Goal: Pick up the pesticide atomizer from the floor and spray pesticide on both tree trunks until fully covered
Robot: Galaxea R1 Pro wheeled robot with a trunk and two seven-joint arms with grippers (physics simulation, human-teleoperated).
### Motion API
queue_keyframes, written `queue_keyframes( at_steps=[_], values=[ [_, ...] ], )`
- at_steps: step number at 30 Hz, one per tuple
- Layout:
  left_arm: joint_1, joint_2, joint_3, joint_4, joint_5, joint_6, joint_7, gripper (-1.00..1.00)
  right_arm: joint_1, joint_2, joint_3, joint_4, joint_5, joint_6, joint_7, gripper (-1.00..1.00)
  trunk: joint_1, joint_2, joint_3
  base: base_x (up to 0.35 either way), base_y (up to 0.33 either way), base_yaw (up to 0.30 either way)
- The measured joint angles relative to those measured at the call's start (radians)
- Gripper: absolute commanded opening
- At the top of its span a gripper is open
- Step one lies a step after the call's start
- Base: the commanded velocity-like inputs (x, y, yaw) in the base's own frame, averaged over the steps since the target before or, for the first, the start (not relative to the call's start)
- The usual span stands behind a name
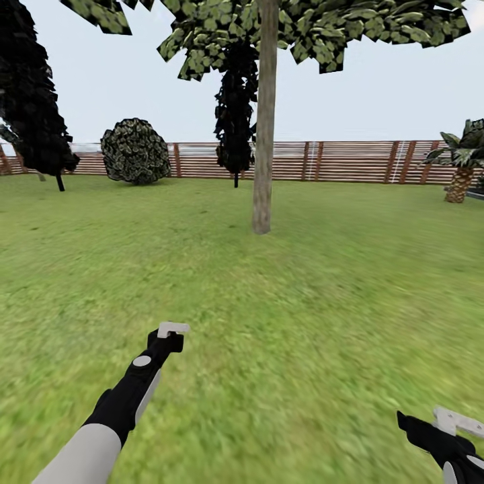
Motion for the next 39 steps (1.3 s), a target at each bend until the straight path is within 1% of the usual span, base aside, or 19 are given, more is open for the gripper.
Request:
queue_keyframes(
  at_steps=[39],
  values=[
    [0.000, 0.000, 0.000, 0.000, 0.000, 0.000, 0.000, -1.00, 0.000, 0.000, 0.000, 0.000, -0.001, 0.000, 0.000, 1.00, 0.000, 0.000, 0.001, 0.329, 0.000, -0.001]
  ],
)
